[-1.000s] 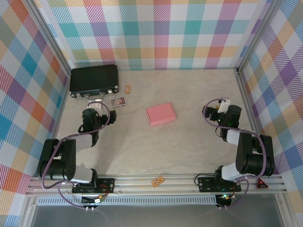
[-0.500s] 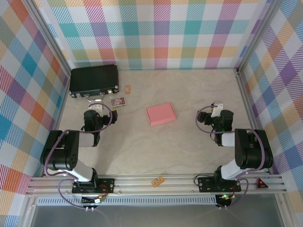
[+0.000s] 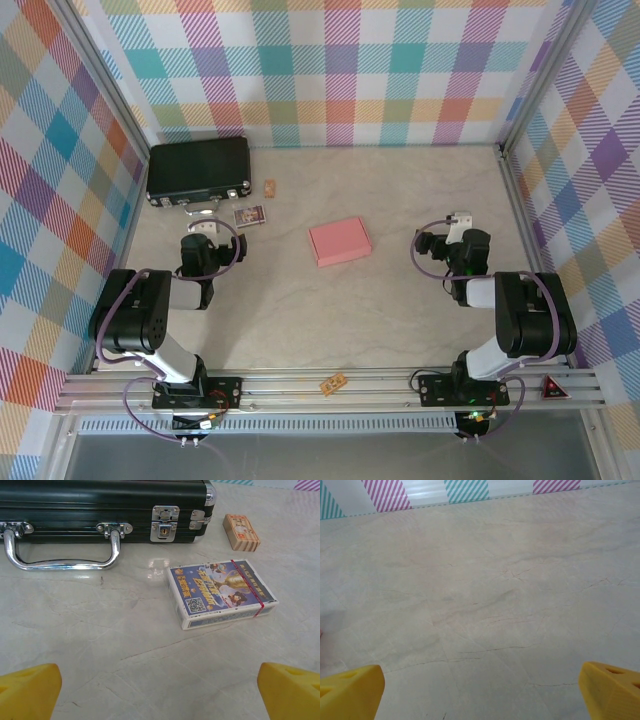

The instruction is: Fold the paper box

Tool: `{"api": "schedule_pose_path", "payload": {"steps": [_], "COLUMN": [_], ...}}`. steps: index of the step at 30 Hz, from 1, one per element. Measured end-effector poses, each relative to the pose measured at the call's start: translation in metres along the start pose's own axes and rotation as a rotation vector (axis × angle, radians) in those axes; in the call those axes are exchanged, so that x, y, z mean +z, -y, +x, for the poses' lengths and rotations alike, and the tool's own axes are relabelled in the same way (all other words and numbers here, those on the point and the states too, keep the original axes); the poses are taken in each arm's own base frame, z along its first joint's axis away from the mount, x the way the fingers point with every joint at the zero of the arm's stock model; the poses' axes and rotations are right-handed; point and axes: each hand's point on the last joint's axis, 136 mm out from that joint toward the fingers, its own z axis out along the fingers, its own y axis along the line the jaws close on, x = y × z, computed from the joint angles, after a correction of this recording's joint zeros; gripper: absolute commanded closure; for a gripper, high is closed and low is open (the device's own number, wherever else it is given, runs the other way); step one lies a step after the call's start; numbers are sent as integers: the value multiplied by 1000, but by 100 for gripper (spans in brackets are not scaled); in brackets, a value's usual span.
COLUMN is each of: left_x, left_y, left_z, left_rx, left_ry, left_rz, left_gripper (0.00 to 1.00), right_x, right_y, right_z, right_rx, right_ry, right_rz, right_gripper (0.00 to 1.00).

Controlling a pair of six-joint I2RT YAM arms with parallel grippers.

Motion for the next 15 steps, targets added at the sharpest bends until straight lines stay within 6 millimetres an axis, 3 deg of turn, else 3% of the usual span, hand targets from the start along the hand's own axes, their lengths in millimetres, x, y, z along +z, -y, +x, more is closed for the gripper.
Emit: {"api": "schedule_pose_path", "payload": {"steps": [15], "left_x": [0], "left_y": [0], "left_z": [0], "left_rx": [0], "left_ry": [0], "left_rz": [0], "left_gripper": [0], "right_x": [0], "right_y": [1], "right_z": [0], "right_rx": [0], "right_ry": [0], "right_rz": [6], "right_gripper": [1]}}
